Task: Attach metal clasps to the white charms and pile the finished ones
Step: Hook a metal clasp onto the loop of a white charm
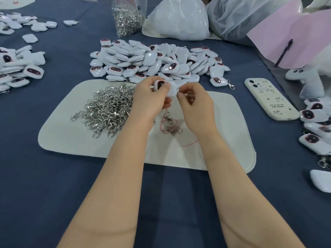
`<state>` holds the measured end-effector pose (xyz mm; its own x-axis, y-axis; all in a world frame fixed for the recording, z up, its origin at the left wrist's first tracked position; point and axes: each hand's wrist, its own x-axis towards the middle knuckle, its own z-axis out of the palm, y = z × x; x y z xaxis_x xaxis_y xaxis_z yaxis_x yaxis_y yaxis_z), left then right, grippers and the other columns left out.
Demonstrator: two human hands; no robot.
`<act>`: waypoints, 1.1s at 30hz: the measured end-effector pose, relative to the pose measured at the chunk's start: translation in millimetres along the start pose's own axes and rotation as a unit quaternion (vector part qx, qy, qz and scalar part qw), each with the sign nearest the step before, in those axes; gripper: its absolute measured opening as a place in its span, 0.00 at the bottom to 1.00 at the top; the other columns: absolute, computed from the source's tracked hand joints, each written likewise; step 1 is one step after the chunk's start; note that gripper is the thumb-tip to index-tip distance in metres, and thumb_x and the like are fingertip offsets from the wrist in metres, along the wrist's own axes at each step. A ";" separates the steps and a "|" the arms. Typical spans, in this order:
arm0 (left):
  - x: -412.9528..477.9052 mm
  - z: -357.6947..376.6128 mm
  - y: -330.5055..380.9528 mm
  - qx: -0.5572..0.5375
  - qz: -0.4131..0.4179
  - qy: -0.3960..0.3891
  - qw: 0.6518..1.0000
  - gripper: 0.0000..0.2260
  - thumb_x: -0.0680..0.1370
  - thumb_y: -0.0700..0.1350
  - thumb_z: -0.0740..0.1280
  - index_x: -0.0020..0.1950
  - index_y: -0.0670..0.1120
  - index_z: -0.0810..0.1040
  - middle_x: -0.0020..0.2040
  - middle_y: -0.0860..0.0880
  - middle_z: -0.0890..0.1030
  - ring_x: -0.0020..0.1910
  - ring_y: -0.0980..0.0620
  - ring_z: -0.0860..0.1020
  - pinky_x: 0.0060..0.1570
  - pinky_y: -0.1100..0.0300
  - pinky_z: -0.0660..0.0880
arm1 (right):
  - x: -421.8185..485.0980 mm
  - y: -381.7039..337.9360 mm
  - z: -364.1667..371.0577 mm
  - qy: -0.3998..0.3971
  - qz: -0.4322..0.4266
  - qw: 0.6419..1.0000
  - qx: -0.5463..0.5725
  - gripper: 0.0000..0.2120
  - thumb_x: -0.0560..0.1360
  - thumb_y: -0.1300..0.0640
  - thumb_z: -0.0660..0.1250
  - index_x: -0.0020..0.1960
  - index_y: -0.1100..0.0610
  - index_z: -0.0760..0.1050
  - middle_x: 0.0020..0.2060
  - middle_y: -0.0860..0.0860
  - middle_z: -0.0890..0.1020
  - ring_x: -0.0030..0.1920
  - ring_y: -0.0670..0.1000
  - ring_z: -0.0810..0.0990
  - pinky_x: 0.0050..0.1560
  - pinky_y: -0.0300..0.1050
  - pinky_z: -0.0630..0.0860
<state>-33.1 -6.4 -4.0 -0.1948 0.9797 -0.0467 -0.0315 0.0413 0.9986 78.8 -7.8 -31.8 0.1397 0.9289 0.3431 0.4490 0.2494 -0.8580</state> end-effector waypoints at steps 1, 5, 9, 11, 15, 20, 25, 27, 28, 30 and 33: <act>0.6 -0.5 -1.2 -0.032 -0.030 0.000 0.999 0.02 0.78 0.40 0.65 0.50 0.45 0.75 0.36 0.48 0.77 0.23 0.60 0.75 0.30 0.65 0.77 | -0.1 -0.4 -0.4 0.003 0.009 1.000 0.018 0.04 0.76 0.63 0.65 0.49 0.57 0.75 0.39 0.40 0.76 0.39 0.36 0.75 0.44 0.25 0.69; 2.3 -1.9 -2.6 -0.155 -0.123 -0.019 0.980 0.08 0.79 0.38 0.63 0.40 0.42 0.74 0.25 0.51 0.75 0.24 0.59 0.74 0.27 0.67 0.75 | 0.7 -4.4 -1.3 0.029 0.042 0.994 0.098 0.10 0.76 0.63 0.66 0.42 0.49 0.72 0.40 0.45 0.79 0.43 0.46 0.78 0.50 0.40 0.76; 0.8 -3.6 -2.4 -0.236 -0.198 -0.050 0.950 0.04 0.79 0.38 0.63 0.46 0.38 0.72 0.37 0.44 0.75 0.21 0.60 0.74 0.24 0.69 0.74 | -0.8 -5.3 0.8 0.061 0.024 0.993 0.096 0.08 0.76 0.64 0.64 0.43 0.52 0.73 0.38 0.45 0.79 0.40 0.41 0.76 0.47 0.35 0.74; -0.2 -4.2 -3.2 -0.235 -0.201 -0.050 0.950 0.06 0.79 0.38 0.62 0.43 0.38 0.72 0.30 0.47 0.75 0.20 0.60 0.73 0.24 0.69 0.74 | -1.7 -3.9 1.0 0.066 -0.006 0.996 0.058 0.06 0.77 0.64 0.63 0.45 0.55 0.74 0.39 0.46 0.78 0.38 0.39 0.75 0.43 0.28 0.70; 0.4 -2.3 -1.8 -0.130 -0.113 -0.018 0.985 0.04 0.79 0.38 0.64 0.44 0.42 0.76 0.31 0.48 0.76 0.22 0.59 0.74 0.27 0.66 0.75 | -2.3 -0.5 0.9 0.044 -0.062 0.996 -0.037 0.05 0.76 0.66 0.62 0.47 0.61 0.77 0.41 0.51 0.78 0.41 0.47 0.74 0.42 0.30 0.67; -1.6 -0.4 1.5 0.042 0.013 -0.004 0.999 0.07 0.78 0.39 0.63 0.55 0.47 0.77 0.38 0.50 0.76 0.23 0.61 0.75 0.31 0.64 0.78 | -0.8 2.1 0.0 0.017 -0.036 0.997 -0.066 0.07 0.76 0.66 0.61 0.50 0.61 0.77 0.45 0.53 0.80 0.45 0.48 0.75 0.44 0.27 0.67; -4.0 1.9 9.0 0.116 0.071 -0.019 0.991 0.12 0.79 0.43 0.62 0.60 0.53 0.77 0.43 0.51 0.76 0.29 0.58 0.75 0.43 0.58 0.77 | 2.7 -8.5 -13.6 -0.024 0.059 0.997 0.033 0.13 0.79 0.56 0.61 0.63 0.54 0.73 0.58 0.47 0.78 0.55 0.44 0.76 0.55 0.39 0.72; -8.8 12.6 11.5 0.117 0.079 -0.039 0.989 0.15 0.79 0.44 0.62 0.64 0.53 0.75 0.48 0.52 0.77 0.37 0.55 0.78 0.49 0.57 0.78 | 1.6 -14.3 -23.4 -0.060 0.077 0.993 0.069 0.12 0.79 0.58 0.61 0.61 0.54 0.74 0.51 0.50 0.81 0.47 0.45 0.80 0.47 0.43 0.75; -11.7 20.8 12.2 0.117 0.077 -0.042 0.989 0.16 0.78 0.44 0.63 0.66 0.52 0.74 0.51 0.50 0.77 0.43 0.51 0.79 0.54 0.54 0.77 | 0.0 -15.9 -29.7 -0.065 0.081 0.992 0.069 0.11 0.78 0.58 0.61 0.59 0.54 0.75 0.46 0.51 0.83 0.42 0.46 0.81 0.44 0.45 0.76; -19.4 43.8 14.5 0.101 0.057 -0.048 0.992 0.16 0.78 0.44 0.64 0.66 0.49 0.72 0.56 0.45 0.78 0.49 0.46 0.78 0.58 0.49 0.76 | -4.5 -15.1 -49.6 -0.026 0.086 0.995 0.047 0.05 0.78 0.56 0.62 0.52 0.50 0.74 0.41 0.51 0.83 0.36 0.46 0.81 0.43 0.46 0.78; -35.0 84.6 15.1 0.035 0.018 -0.091 0.995 0.12 0.77 0.43 0.66 0.60 0.46 0.72 0.54 0.41 0.80 0.43 0.50 0.79 0.51 0.55 0.78 | -11.5 -5.6 -89.5 0.059 0.120 0.991 0.023 0.07 0.76 0.52 0.64 0.52 0.52 0.75 0.40 0.52 0.84 0.41 0.50 0.81 0.48 0.49 0.78</act>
<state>56.2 -23.5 14.6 -0.0129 0.9998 -0.0128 0.0417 0.0133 0.9990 153.7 -44.4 3.3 0.3408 0.9253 0.1664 0.3498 0.0394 -0.9360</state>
